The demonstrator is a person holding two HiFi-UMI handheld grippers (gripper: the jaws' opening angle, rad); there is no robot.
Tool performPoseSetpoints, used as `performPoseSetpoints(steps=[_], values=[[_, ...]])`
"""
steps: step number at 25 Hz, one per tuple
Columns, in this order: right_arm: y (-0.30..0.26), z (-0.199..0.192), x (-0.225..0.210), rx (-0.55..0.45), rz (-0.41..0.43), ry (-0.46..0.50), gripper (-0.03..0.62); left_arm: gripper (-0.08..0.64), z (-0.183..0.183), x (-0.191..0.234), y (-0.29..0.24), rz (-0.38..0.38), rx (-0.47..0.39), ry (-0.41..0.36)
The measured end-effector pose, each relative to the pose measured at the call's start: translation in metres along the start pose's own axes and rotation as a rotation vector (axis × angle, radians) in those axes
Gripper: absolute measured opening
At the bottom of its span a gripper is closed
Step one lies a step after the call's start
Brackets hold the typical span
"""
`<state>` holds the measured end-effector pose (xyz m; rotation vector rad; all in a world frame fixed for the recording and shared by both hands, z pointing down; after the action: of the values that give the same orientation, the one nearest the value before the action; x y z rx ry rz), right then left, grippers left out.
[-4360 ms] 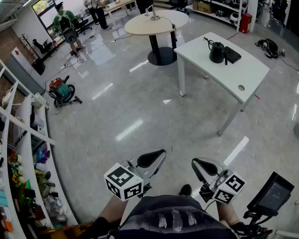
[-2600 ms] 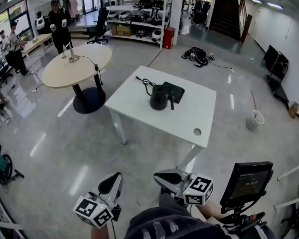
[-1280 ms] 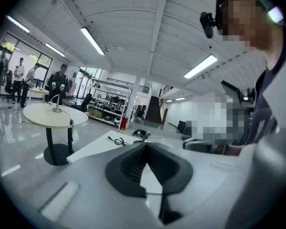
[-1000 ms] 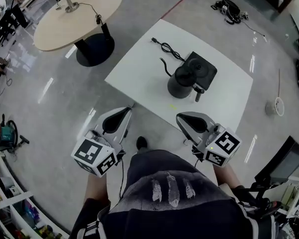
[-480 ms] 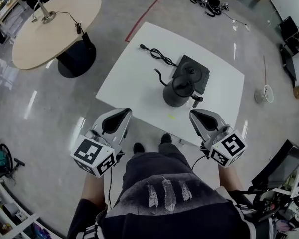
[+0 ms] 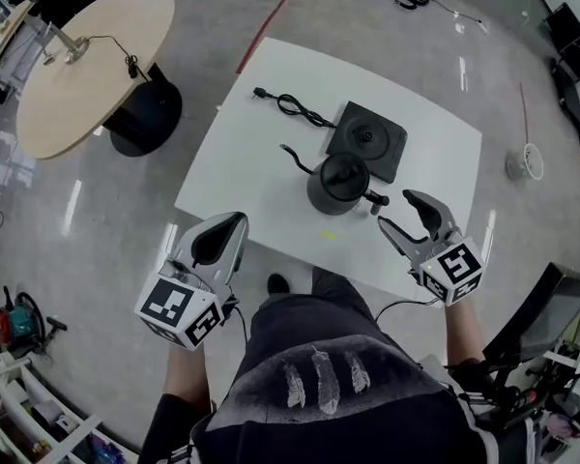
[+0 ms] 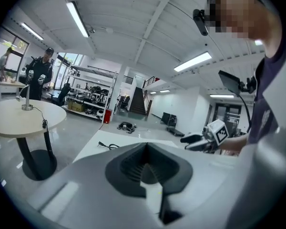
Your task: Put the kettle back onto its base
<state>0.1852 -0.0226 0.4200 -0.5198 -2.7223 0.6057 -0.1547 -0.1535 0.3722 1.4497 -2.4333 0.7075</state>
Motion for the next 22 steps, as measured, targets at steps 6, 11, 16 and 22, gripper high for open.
performPoseSetpoints(steps=[6,11,16,22], values=[[-0.038,-0.073,-0.027,0.135,0.054,0.046,0.275,0.002,-0.018,0.004,-0.06,-0.016,0.087,0.083],[-0.053,-0.099,-0.035,0.158,0.115,0.092,0.273,0.002,-0.024,-0.011,-0.077,0.034,0.131,0.053],[-0.067,-0.122,-0.024,0.228,0.164,0.124,0.272,0.002,-0.033,0.003,-0.082,0.046,0.195,0.091],[-0.109,-0.11,-0.025,0.214,0.17,0.108,0.201,0.002,-0.016,0.019,-0.069,0.078,0.165,0.05]])
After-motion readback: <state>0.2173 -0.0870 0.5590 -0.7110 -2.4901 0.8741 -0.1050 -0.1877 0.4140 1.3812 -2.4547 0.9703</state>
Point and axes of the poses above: the fingertips, and each gripper's own axes: y backward along the fingers, x to its left, z out of its top, the point moved 10 cm from there along y, backward along the fingers, and after that the axes turned 12 degrees about y, right-handed, at the moved point
